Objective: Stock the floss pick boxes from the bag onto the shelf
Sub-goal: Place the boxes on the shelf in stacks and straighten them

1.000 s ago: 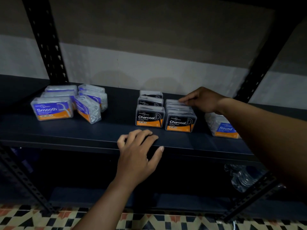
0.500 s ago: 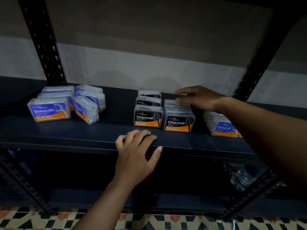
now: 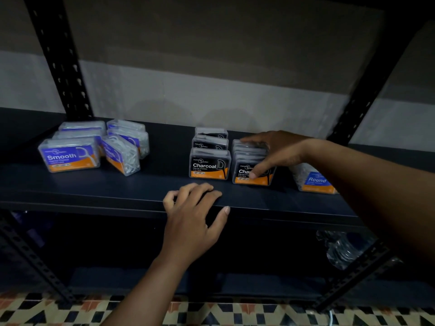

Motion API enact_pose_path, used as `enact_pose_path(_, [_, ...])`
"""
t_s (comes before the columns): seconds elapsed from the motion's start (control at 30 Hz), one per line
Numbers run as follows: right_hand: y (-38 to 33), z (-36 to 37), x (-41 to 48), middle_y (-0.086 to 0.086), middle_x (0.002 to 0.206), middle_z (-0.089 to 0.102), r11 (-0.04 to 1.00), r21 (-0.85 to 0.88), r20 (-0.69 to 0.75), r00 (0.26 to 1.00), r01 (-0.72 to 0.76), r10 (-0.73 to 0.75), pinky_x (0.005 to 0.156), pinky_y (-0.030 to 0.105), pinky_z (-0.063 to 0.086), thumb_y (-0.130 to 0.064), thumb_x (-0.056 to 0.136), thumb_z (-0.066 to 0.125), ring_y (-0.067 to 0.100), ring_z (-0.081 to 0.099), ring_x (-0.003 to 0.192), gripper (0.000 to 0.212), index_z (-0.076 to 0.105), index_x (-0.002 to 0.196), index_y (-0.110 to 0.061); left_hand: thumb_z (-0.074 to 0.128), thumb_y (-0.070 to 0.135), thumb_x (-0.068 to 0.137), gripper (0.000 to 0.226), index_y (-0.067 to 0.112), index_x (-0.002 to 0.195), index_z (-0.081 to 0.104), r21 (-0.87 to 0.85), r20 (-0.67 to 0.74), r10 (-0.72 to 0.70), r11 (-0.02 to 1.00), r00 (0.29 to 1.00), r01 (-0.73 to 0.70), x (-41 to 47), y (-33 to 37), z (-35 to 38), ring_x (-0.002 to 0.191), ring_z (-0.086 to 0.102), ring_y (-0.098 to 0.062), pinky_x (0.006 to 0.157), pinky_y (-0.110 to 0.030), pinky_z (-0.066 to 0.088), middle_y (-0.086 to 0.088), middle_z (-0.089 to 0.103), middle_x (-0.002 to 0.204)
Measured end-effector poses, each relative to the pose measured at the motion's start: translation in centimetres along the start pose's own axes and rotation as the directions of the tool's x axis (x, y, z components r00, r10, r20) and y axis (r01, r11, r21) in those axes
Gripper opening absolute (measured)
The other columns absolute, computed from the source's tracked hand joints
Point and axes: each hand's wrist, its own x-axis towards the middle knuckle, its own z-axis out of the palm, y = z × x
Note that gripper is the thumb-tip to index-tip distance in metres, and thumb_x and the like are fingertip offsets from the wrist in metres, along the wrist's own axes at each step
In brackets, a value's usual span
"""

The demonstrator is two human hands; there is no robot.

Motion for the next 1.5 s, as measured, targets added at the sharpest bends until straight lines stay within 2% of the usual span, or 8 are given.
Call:
enact_pose_path(0.27, [-0.6, -0.1, -0.1, -0.015, 0.157, 0.027, 0.998, 0.036, -0.036, 0.998, 0.06, -0.059, 0.115, 0.033, 0.027, -0.074, 0.056, 0.077, 0.012, 0.03, 0.141, 0.112, 0.024, 0.149, -0.045, 0.056, 0.052, 0.089, 0.035, 0.029, 0.111, 0.069, 0.0, 0.0, -0.002, 1.0, 1.0, 0.002, 0.1, 0.1, 0.1, 0.119, 0.051, -0.013, 0.099, -0.037, 0.023, 0.014, 0.061, 0.121])
enact_pose_path(0.4, [-3.0, -0.4, 0.1, -0.018, 0.149, 0.04, 0.993, -0.011, -0.201, 0.973, 0.113, -0.113, 0.112, 0.037, 0.033, -0.082, 0.062, 0.064, 0.011, 0.038, 0.136, 0.088, 0.041, 0.14, -0.048, 0.054, 0.053, 0.091, 0.036, 0.029, 0.113, 0.068, -0.003, 0.025, -0.004, 1.0, 1.0, 0.004, 0.0, 0.0, -0.1, 0.12, 0.05, -0.013, 0.1, -0.038, 0.024, 0.014, 0.06, 0.123])
enact_pose_path(0.53, [-6.0, -0.4, 0.6, -0.018, 0.129, 0.059, 0.968, -0.171, -0.272, 0.936, 0.182, -0.224, 0.107, 0.038, 0.036, -0.07, 0.078, 0.06, 0.011, 0.052, 0.12, 0.058, 0.057, 0.129, -0.043, 0.054, 0.051, 0.092, 0.036, 0.028, 0.116, 0.067, -0.002, 0.04, 0.026, 1.0, 0.999, -0.026, 0.0, -0.3, -0.3, 0.122, 0.049, -0.013, 0.1, -0.038, 0.024, 0.013, 0.06, 0.125])
enact_pose_path(0.73, [-7.8, 0.6, 1.3, -0.023, 0.098, 0.064, 0.956, -0.202, -0.18, 0.951, 0.215, -0.252, 0.089, 0.026, 0.038, -0.059, 0.082, 0.065, 0.002, 0.057, 0.097, 0.048, 0.062, 0.126, -0.039, 0.059, 0.045, 0.092, 0.035, 0.027, 0.121, 0.066, -0.01, 0.064, 0.073, 0.997, 0.995, -0.073, -0.2, -0.8, -0.8, 0.122, 0.051, -0.013, 0.1, -0.037, 0.026, 0.012, 0.059, 0.128])
enact_pose_path(0.97, [-8.0, 0.8, 1.3, -0.027, 0.084, 0.058, 0.949, -0.218, -0.173, 0.948, 0.228, -0.268, 0.079, 0.023, 0.036, -0.052, 0.086, 0.066, 0.001, 0.055, 0.088, 0.039, 0.065, 0.123, -0.04, 0.059, 0.043, 0.092, 0.035, 0.027, 0.122, 0.065, -0.04, 0.084, 0.09, 0.995, 0.992, -0.086, -0.3, -1.1, -1.1, 0.124, 0.05, -0.012, 0.102, -0.035, 0.024, 0.012, 0.059, 0.129])
enact_pose_path(1.1, [-7.8, 0.7, 1.0, -0.03, 0.078, 0.054, 0.951, -0.209, -0.16, 0.951, 0.229, -0.264, 0.074, 0.023, 0.038, -0.051, 0.086, 0.066, -0.007, 0.051, 0.076, 0.037, 0.065, 0.121, -0.042, 0.061, 0.043, 0.09, 0.035, 0.026, 0.12, 0.067, -0.041, 0.065, 0.088, 0.995, 0.994, -0.086, -0.3, -1.1, -1.0, 0.123, 0.051, -0.013, 0.101, -0.034, 0.024, 0.011, 0.06, 0.128])
enact_pose_path(1.27, [-7.4, 0.9, 1.0, -0.03, 0.083, 0.058, 0.954, -0.185, -0.15, 0.953, 0.235, -0.264, 0.071, 0.02, 0.038, -0.052, 0.085, 0.067, -0.006, 0.053, 0.081, 0.039, 0.064, 0.122, -0.042, 0.062, 0.044, 0.088, 0.036, 0.026, 0.119, 0.068, -0.039, 0.057, 0.084, 0.996, 0.995, -0.082, -0.2, -1.0, -0.9, 0.123, 0.051, -0.013, 0.1, -0.033, 0.024, 0.011, 0.061, 0.128])
enact_pose_path(1.5, [-7.1, 1.3, 1.0, -0.029, 0.084, 0.058, 0.957, -0.16, -0.175, 0.947, 0.241, -0.268, 0.079, 0.024, 0.043, -0.053, 0.084, 0.067, 0.001, 0.058, 0.089, 0.038, 0.065, 0.12, -0.043, 0.061, 0.044, 0.088, 0.036, 0.026, 0.119, 0.068, -0.034, 0.055, 0.085, 0.996, 0.995, -0.084, -0.2, -1.0, -1.0, 0.123, 0.052, -0.014, 0.1, -0.035, 0.025, 0.01, 0.061, 0.128])
